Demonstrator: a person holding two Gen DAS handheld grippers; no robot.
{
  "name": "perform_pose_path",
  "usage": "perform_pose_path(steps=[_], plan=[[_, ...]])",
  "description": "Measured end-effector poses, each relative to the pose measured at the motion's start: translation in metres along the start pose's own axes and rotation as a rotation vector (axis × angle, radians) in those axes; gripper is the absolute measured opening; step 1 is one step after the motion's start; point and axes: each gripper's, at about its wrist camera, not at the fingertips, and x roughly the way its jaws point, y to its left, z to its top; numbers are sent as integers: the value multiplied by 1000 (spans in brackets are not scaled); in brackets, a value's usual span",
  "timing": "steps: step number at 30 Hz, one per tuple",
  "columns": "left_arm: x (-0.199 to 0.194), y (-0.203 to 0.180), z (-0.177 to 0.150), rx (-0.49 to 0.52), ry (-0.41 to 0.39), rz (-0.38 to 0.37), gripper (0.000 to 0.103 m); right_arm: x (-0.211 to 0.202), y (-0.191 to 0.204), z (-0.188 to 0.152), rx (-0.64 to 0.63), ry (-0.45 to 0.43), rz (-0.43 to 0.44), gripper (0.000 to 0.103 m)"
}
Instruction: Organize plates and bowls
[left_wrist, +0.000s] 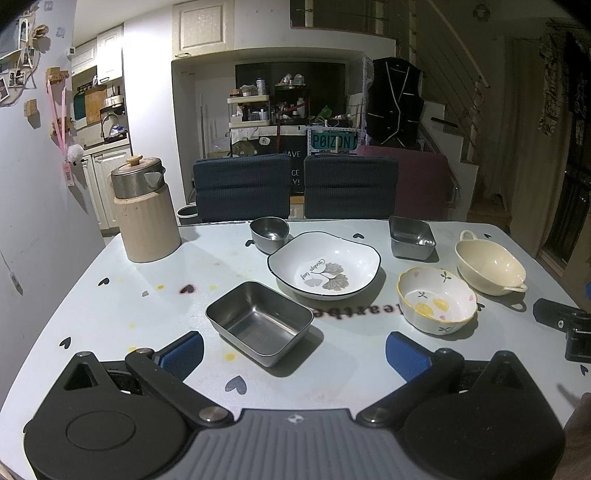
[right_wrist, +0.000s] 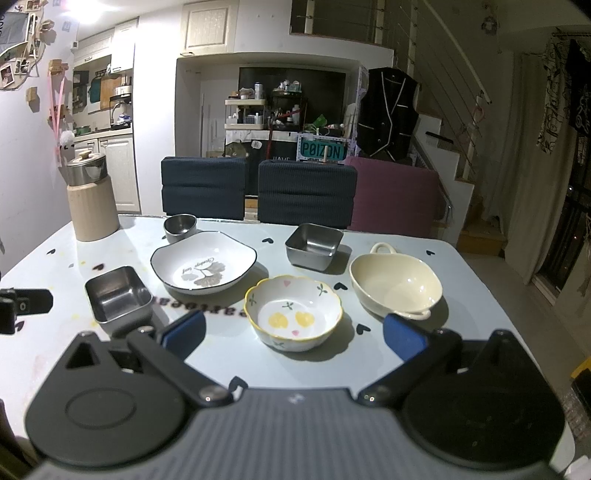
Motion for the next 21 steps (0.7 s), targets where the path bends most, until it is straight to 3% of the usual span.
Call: perform_pose_path(steps=[12,21], plan=[[5,-11,4,11,6,-27,103,3,1,2,14,-6,15,103],[18,0,45,89,-112,-52,103,23,6,22,41,-46,6,103]])
